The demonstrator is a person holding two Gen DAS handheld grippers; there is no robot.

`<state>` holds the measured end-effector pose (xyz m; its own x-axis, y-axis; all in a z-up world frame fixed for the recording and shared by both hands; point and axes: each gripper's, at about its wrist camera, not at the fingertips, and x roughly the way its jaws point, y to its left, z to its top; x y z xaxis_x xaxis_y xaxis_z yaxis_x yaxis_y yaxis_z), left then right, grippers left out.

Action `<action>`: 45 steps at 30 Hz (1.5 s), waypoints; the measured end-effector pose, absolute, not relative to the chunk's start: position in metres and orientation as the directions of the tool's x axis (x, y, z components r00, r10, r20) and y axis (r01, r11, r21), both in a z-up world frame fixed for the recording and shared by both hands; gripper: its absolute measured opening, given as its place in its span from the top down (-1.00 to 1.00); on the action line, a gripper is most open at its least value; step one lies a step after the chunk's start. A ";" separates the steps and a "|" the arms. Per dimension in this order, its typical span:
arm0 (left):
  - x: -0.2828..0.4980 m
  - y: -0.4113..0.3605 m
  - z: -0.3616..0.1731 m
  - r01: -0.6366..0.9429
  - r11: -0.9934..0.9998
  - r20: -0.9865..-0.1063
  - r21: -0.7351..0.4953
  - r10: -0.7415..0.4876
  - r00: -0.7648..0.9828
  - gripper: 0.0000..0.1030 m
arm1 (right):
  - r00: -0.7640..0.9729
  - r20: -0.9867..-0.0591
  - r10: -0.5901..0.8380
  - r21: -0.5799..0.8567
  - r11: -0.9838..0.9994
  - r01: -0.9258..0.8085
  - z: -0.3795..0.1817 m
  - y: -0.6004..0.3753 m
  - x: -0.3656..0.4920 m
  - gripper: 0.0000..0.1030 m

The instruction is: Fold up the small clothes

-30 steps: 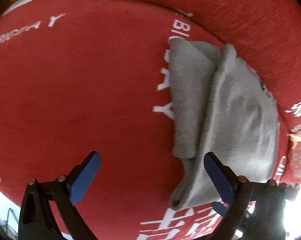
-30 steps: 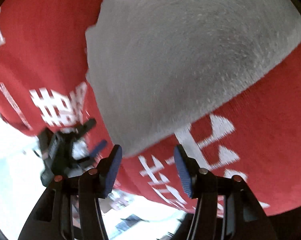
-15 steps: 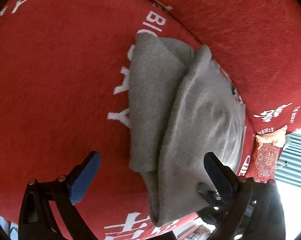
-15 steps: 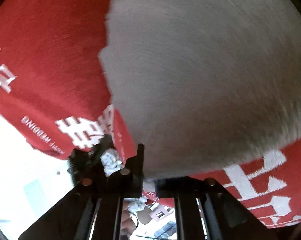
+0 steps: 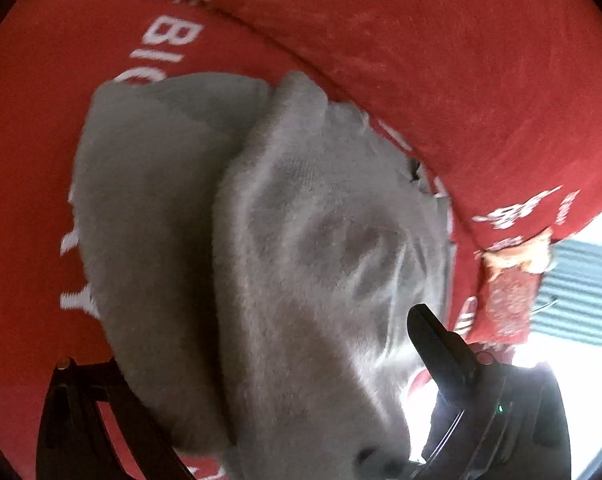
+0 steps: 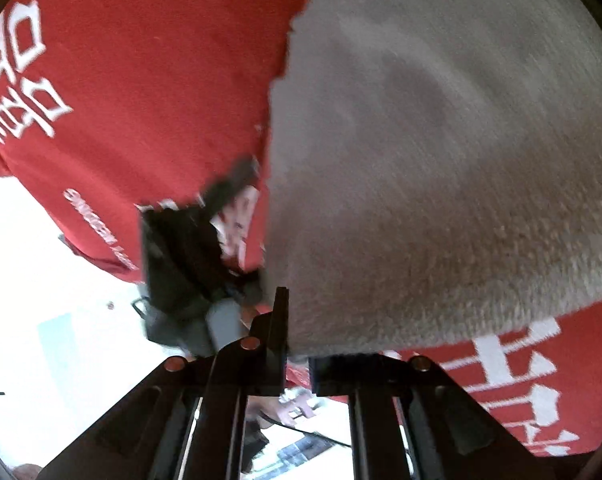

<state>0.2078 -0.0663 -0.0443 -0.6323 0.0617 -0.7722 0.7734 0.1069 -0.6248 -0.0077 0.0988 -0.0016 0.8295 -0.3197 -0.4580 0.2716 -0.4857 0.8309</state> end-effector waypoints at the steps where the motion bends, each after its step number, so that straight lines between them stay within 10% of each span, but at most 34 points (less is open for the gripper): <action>1: 0.203 -0.067 -0.045 0.791 0.093 -0.789 -0.605 0.068 -0.611 -1.00 | 0.827 -0.487 -0.280 0.812 -0.493 0.311 -0.003 0.102 -0.006 0.82; 11: 0.173 -0.064 -0.049 0.889 -0.012 -0.886 -0.458 0.085 -0.456 -1.00 | 0.693 -0.713 -0.104 0.670 -0.389 0.632 0.032 0.106 -0.053 0.02; 14: 0.167 -0.063 -0.049 0.904 -0.026 -0.902 -0.427 0.081 -0.424 -1.00 | 0.582 -0.796 -0.166 0.593 -0.402 0.697 0.042 0.087 -0.082 0.24; 16: 0.166 -0.063 -0.046 0.916 -0.013 -0.915 -0.401 0.050 -0.400 -0.84 | 0.525 -0.834 -0.169 0.544 -0.411 0.732 0.041 0.072 -0.089 0.84; 28: 0.176 -0.060 -0.032 0.956 0.023 -0.956 -0.292 -0.050 -0.290 0.66 | 0.431 -0.897 -0.096 0.440 -0.290 0.850 0.009 0.043 -0.068 0.90; 45: -0.007 -0.072 0.101 0.837 -0.292 -0.846 -0.463 -0.134 -0.516 0.70 | 0.625 -0.739 -0.251 0.664 -0.425 0.615 0.030 0.089 -0.162 0.84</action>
